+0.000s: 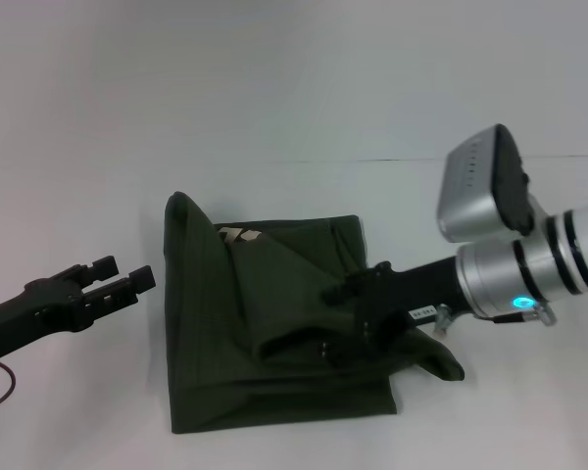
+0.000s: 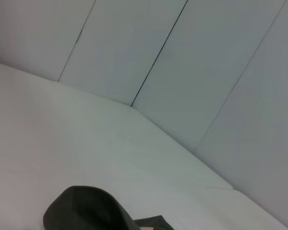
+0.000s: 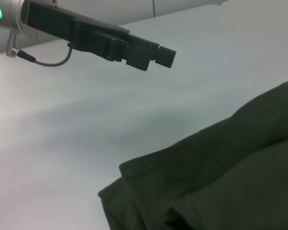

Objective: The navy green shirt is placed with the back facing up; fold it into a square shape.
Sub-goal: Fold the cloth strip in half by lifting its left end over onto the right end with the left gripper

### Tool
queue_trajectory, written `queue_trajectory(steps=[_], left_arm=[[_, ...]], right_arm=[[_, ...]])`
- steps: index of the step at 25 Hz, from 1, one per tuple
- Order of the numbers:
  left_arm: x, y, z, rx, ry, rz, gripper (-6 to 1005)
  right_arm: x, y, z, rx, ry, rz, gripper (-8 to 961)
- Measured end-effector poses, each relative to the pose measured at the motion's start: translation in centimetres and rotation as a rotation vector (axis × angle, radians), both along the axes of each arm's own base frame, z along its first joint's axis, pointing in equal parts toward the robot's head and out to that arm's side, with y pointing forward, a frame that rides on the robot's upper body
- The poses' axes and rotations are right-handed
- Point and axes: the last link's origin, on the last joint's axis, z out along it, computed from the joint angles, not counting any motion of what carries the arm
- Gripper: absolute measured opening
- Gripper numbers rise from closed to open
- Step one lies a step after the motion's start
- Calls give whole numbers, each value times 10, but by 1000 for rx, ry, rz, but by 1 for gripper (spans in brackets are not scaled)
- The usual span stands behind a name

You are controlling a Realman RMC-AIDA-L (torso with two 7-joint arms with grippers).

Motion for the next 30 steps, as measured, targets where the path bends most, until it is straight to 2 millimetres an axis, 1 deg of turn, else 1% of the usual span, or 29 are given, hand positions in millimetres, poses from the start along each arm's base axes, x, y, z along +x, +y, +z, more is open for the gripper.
queue_trajectory(steps=[6,14,24,30], left_arm=[[0,0,-1,-1,-3,3,845],[1,0,-3,-2,-7,7,845],[1,1,-4,1,-4,10,845],[0,2,-5,2,-3,16,845]], right_arm=[[-13,9,-6,22,-41,62,897],[-21,8,-20,16,-101,125,897],[-24,1,-34,-16,-138,169,897],[-24,1,-37,-12,-154,180,884]])
